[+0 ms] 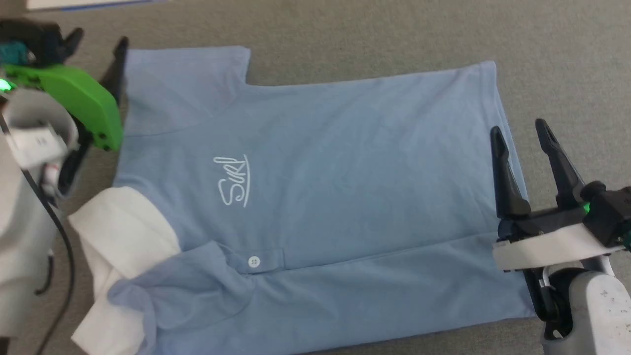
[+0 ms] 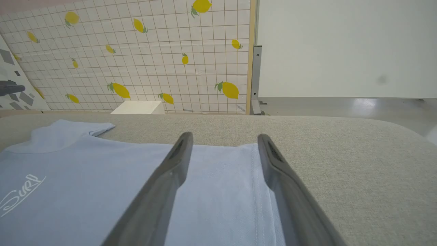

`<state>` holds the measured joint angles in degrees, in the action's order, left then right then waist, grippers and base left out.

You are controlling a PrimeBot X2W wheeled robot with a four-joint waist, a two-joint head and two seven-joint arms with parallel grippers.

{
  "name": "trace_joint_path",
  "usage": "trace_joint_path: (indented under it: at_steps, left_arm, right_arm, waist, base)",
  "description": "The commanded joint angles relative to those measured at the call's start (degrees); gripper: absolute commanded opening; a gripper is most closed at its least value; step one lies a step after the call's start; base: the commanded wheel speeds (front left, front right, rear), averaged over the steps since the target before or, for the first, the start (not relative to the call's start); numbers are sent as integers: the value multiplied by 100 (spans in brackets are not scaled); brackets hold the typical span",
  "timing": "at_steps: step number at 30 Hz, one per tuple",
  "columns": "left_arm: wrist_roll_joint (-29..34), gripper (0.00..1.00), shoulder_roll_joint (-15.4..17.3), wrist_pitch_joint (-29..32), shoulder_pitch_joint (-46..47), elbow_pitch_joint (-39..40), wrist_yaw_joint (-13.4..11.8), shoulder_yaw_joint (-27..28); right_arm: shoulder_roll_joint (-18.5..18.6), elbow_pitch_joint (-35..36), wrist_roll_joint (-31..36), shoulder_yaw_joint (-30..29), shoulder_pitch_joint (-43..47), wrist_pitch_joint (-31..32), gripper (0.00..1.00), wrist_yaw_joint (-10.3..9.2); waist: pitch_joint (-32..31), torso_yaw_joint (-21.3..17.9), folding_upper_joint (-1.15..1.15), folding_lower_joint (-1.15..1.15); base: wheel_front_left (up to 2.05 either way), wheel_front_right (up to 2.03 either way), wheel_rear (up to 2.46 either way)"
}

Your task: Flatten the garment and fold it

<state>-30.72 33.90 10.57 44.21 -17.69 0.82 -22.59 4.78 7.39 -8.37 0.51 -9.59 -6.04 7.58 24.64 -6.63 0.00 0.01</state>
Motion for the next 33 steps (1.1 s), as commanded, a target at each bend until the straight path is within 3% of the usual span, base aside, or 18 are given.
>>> trace_joint_path:
  at_steps: [1, 7, 16, 17, 19, 26, 33]
  left_arm:
    - [-64, 100, 88, 247, 253, -146, 68, -4]
    - [-379, 100, 209, 1628, 827, -576, 24, -10]
    - [-561, 100, 373, 3006, 1063, -562, -607, 59]
    - [-598, 45, 384, 3158, 1045, -517, -637, 46]
    - [-682, 0, 403, 3386, 994, -419, -665, 35]
    - [-906, 0, 438, 3767, 790, -14, -744, 48]
    - [-911, 0, 474, 3753, 802, 257, -764, 50]
  right_arm:
    - [-15, 2, 33, 47, -145, -65, 100, -9]
    - [-79, -40, 11, 132, -315, -136, 100, -9]
    - [-142, -174, -45, 243, -422, -186, 100, -9]
    - [-145, -193, -42, 249, -445, -179, 100, -9]
    - [-149, -228, -25, 275, -518, -129, 100, -9]
    - [-45, -433, 1, 156, -1432, 665, 100, -9]
    - [-100, -1489, -42, -241, -2983, 2744, 100, -9]
  waist:
    - [505, -386, 0, -1]
    - [796, -549, 0, -1]
    - [959, -686, 0, -1]
    - [960, -691, 0, -1]
    - [957, -695, 0, -1]
    - [939, -683, 0, -1]
    - [1001, -583, 0, -1]
  base:
    - [0, 0, 0]
    - [0, 0, 0]
    - [0, 0, 0]
    - [0, 0, 0]
    - [0, 0, 0]
    - [0, 0, 0]
    - [0, 0, 0]
